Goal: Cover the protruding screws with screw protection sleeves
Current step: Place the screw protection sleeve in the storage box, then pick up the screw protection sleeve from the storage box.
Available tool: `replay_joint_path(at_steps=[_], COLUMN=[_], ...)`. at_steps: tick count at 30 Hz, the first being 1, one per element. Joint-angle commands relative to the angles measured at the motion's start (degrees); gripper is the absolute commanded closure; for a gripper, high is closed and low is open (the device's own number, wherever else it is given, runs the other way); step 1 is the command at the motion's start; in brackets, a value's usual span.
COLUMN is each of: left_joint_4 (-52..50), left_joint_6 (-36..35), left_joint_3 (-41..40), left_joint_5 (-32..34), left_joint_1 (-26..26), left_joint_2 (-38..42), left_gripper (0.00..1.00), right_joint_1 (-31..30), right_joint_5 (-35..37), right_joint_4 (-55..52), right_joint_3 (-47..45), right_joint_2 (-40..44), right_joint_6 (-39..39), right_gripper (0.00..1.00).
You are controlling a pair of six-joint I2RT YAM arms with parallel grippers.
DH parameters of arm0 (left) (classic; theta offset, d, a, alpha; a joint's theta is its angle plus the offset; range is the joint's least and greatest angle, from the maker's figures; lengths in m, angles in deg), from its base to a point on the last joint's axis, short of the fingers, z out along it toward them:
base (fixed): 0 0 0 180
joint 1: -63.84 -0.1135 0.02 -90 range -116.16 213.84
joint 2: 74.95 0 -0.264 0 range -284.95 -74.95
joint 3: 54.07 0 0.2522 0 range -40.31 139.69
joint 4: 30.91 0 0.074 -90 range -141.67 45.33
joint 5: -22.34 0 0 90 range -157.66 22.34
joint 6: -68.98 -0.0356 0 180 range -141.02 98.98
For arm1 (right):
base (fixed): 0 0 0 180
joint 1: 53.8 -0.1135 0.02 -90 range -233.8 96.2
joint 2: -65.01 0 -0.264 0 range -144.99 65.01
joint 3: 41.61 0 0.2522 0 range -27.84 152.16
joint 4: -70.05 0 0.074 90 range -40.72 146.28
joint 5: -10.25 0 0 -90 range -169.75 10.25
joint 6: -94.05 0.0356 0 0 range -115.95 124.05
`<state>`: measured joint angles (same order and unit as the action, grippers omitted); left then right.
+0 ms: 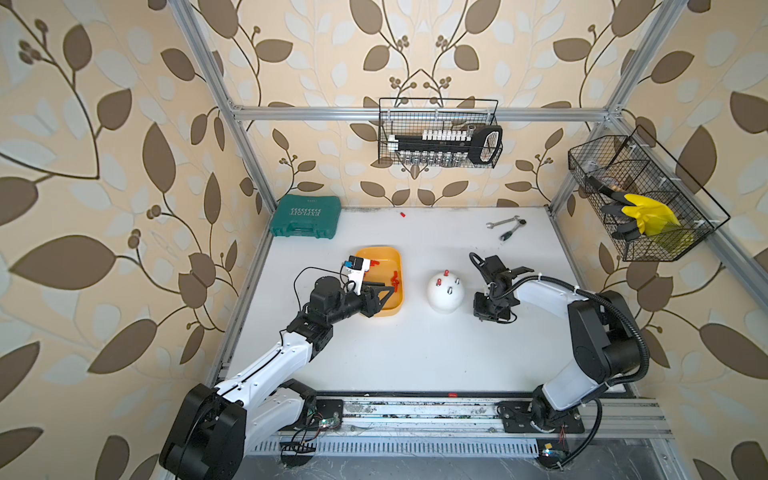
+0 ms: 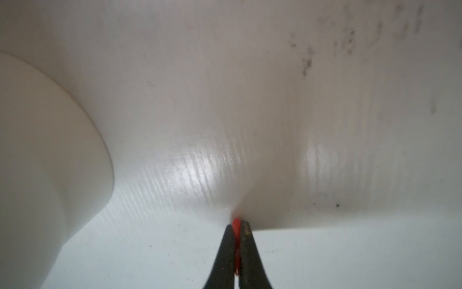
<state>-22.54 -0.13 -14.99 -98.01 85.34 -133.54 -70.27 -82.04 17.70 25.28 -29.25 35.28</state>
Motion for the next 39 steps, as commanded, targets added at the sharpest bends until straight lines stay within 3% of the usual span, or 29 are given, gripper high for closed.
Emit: replay_joint_path(at_steps=[1,4,18,39], left_joint_4=[1.68,1.55,1.25,1.95], left_joint_6=[-1.83,-2.00,-1.96,-1.70], left_joint_3=[0.29,0.34,1.00,0.78], left_joint_5=[0.44,0.38,-0.48,-1.12], left_joint_1=[0.72,0.71,0.71,0.74], left_joint_2=[0.05,0.12,0.10,-0.21], left_gripper=[0.53,0.53,0.53,0.53], right_joint_1=[0.15,0.12,2.57,1.51], right_joint_5=[1.02,0.62,-1.60,0.84], right_joint_4=[-1.06,-1.48,-4.10,-6.39], right_joint_3=[0.03,0.56,4.80,6.30], right_joint_2=[-0.89,-1.09,-2.78,-5.92], right_joint_6=[-0.64,-1.00,-3.66,-3.39], right_gripper=[0.83,0.74,0.72,0.82])
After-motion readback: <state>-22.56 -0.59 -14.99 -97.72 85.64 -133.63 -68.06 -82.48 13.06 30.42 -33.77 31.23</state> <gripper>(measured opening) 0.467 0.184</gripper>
